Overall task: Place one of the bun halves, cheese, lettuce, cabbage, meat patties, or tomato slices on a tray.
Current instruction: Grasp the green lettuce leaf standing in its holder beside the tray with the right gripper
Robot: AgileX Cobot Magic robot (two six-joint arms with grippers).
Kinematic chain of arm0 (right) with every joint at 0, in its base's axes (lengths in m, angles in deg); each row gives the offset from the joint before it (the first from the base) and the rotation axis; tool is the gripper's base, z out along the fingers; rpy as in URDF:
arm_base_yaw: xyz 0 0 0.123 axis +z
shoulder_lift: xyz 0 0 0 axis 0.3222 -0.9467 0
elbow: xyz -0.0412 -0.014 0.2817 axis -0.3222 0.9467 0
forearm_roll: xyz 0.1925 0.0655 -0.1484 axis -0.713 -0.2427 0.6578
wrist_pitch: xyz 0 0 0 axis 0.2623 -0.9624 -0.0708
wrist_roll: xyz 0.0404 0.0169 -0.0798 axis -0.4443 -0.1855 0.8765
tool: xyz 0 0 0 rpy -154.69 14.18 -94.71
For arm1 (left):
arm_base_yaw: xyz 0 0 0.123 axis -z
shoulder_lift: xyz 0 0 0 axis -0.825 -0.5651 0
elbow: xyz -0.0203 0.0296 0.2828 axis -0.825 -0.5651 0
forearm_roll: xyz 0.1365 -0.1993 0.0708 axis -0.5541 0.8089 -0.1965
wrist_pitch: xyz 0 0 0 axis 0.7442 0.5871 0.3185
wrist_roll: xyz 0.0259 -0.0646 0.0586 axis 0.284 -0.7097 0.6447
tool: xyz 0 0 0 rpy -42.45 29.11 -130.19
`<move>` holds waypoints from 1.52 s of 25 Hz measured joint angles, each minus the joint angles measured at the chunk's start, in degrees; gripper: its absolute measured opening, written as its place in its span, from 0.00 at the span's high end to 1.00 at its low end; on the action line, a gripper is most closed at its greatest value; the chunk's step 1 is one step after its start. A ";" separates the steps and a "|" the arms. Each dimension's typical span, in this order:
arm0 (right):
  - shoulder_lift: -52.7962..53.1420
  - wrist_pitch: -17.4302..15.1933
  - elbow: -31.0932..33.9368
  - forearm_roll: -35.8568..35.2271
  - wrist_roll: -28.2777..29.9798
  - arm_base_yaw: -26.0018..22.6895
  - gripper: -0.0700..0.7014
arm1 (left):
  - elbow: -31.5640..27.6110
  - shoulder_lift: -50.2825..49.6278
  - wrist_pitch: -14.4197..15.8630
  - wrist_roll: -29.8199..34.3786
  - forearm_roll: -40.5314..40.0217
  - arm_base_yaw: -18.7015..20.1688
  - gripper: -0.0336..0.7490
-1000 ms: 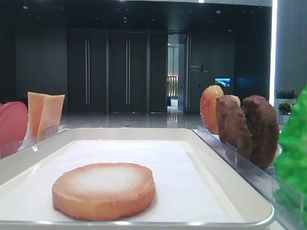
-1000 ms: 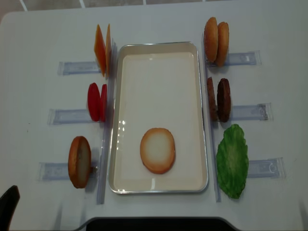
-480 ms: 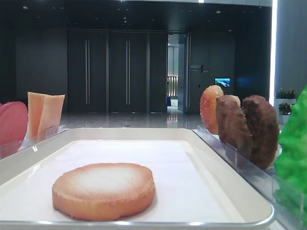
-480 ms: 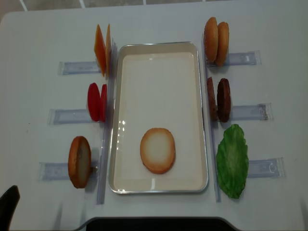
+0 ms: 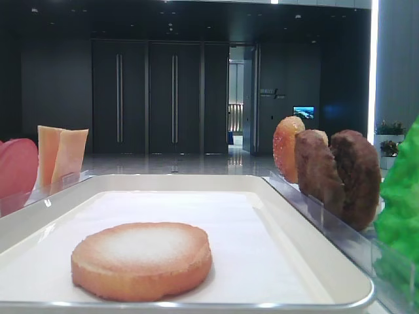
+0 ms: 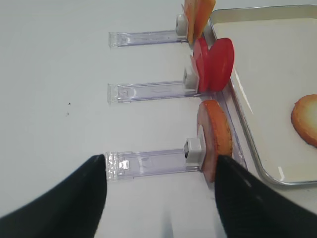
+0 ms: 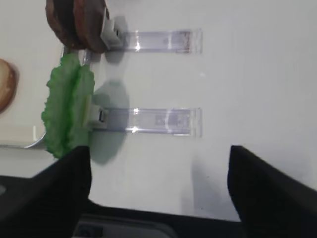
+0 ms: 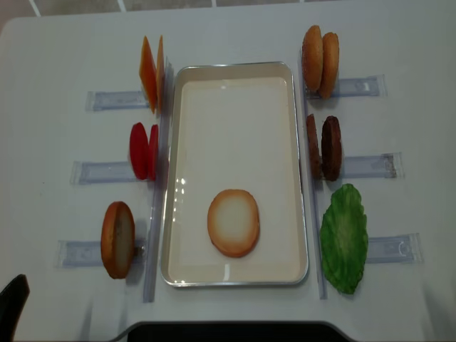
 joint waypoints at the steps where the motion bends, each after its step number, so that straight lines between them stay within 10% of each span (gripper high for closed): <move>1: -2.86 -0.49 -1.55 -0.69 0.00 0.00 0.21 | 0.00 0.00 0.00 0.00 0.00 0.00 0.30; 11: -30.12 -0.66 -14.16 -3.30 -2.12 0.00 0.21 | 0.00 0.00 0.00 0.00 0.00 0.00 0.30; 21: -34.65 -0.88 -15.49 -4.31 -4.80 0.94 0.21 | 0.00 0.00 0.00 0.00 -0.05 0.00 0.30; 38: -40.69 0.69 -15.53 5.92 -30.86 29.49 0.21 | 0.00 0.00 0.00 0.00 -0.05 0.00 0.30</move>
